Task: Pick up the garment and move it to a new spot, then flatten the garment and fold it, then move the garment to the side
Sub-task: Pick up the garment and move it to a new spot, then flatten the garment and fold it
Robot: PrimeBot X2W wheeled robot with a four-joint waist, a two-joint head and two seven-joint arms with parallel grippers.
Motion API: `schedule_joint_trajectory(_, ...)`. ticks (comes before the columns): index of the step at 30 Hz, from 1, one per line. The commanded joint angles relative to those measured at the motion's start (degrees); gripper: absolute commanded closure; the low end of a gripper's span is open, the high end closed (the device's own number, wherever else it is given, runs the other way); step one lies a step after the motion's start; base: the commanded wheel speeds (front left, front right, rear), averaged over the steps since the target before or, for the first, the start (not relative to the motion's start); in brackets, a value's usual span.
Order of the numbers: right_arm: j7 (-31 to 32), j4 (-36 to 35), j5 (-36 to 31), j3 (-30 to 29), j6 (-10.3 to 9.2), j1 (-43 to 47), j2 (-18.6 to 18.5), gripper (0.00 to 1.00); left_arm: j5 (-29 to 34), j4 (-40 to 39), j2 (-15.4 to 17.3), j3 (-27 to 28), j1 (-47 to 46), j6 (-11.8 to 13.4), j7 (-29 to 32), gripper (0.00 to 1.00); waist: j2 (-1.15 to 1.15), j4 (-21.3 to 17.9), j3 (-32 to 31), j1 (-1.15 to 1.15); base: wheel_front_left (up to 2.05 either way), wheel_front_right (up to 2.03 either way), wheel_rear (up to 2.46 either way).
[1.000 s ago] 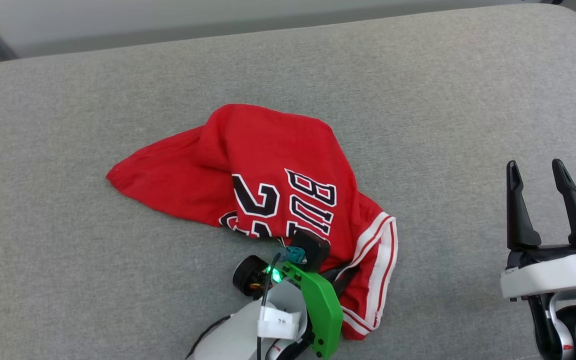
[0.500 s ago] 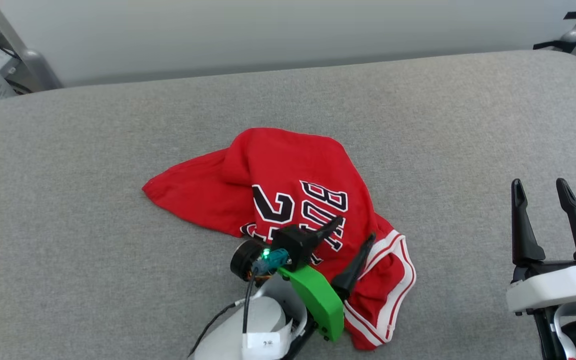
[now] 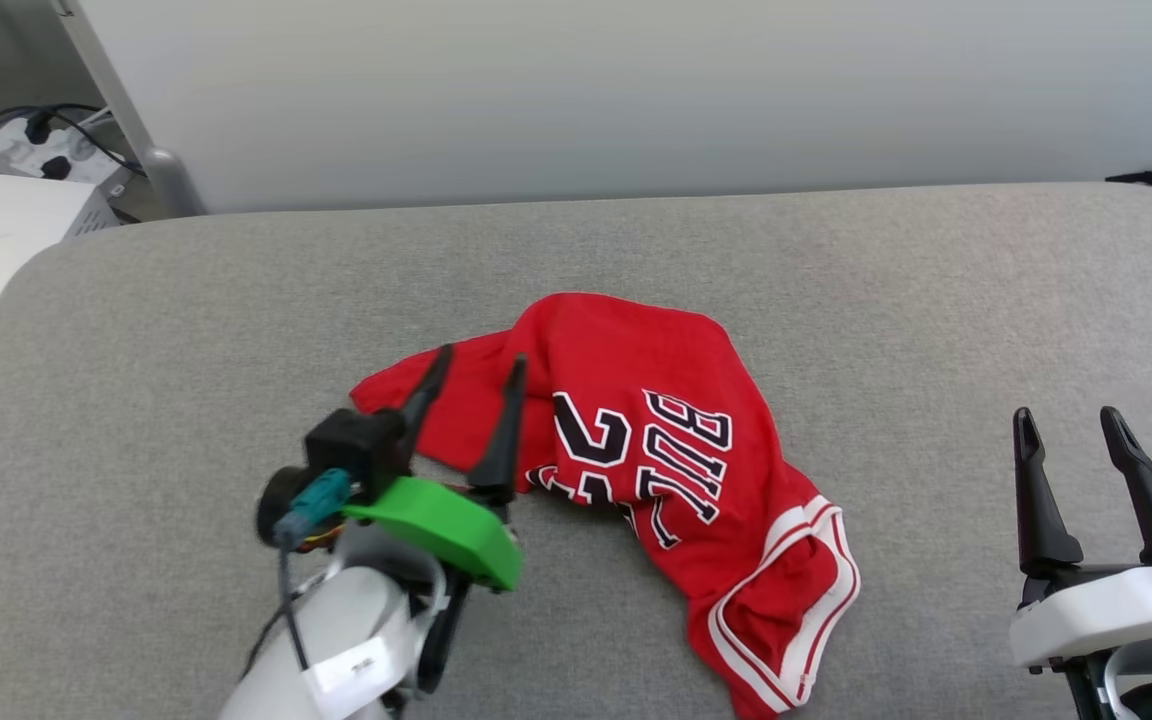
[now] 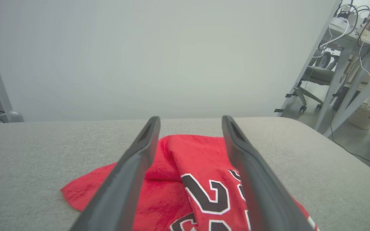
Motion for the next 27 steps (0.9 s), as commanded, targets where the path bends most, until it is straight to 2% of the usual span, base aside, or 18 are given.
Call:
schedule_joint_trajectory(1,0.26,-0.25,-0.18,0.24,-0.05,0.86,-0.06,0.00,1.06,-0.80,1.23,1.54,1.86,0.82,-0.32,0.00,0.00,1.03,-0.86,0.00,0.00,0.00,0.00)
schedule_joint_trajectory(8,1.35,-0.61,-0.39,0.86,-0.05,2.30,-0.06,0.00,2.34,-4.03,5.86,7.27,7.83,2.41,-0.33,0.00,0.00,2.62,-2.23,0.00,0.00,0.00,0.00)
schedule_joint_trajectory(14,2.27,-1.09,-0.58,1.35,-0.05,3.38,-0.06,0.00,2.38,-6.15,8.60,8.38,11.93,2.69,-0.33,0.00,0.00,3.56,-3.02,0.00,0.00,0.00,0.00)
schedule_joint_trajectory(27,4.52,-1.54,-1.88,0.57,-0.05,4.02,-0.06,0.00,1.96,-9.53,8.40,7.72,14.39,4.08,0.21,0.00,0.00,4.27,-2.97,0.00,0.00,0.00,0.00)
